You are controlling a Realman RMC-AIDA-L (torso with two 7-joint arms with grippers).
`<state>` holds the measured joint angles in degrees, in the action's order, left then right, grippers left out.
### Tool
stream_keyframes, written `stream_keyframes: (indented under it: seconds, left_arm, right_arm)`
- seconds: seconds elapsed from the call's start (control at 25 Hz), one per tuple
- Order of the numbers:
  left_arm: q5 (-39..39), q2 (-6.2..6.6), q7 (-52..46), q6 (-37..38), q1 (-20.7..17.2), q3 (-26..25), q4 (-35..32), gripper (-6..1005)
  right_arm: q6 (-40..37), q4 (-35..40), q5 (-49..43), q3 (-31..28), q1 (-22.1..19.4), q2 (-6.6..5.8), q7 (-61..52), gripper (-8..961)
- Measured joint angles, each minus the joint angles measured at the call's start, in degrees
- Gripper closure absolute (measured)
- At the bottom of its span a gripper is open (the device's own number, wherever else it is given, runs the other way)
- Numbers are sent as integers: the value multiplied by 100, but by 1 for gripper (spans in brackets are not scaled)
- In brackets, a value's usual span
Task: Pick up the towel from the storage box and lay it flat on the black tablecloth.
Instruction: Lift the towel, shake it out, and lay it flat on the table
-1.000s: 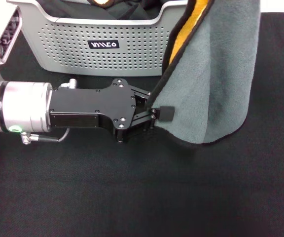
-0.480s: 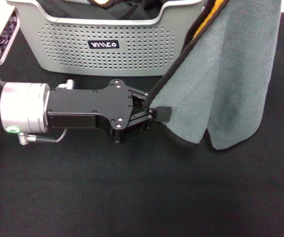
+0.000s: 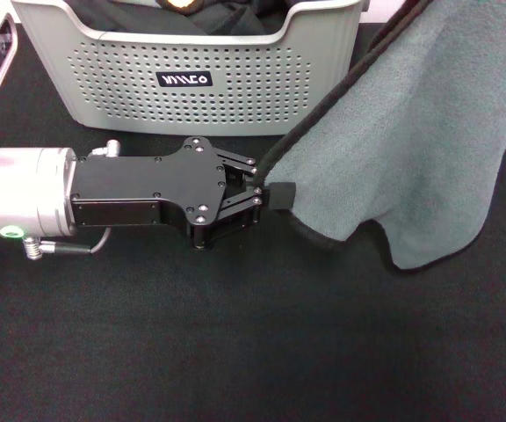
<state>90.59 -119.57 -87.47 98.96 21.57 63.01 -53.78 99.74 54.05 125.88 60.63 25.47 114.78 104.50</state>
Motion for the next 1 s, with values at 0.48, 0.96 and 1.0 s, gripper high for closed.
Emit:
stream_keyframes:
  seconds: [0.48, 0.96, 1.0]
  left_arm:
    - [-231, 5, -45, 9, -6, -96, 60, 951]
    - [-326, 32, 136, 387, 51, -432, 495, 963]
    - [-329, 26, 171, 415, 40, -434, 495, 964]
  right_arm:
    - [52, -65, -11, -35, -94, 11, 23, 952]
    - [78, -76, -32, -31, -184, 42, 34, 952]
    - [79, -81, -36, -28, -202, 42, 36, 952]
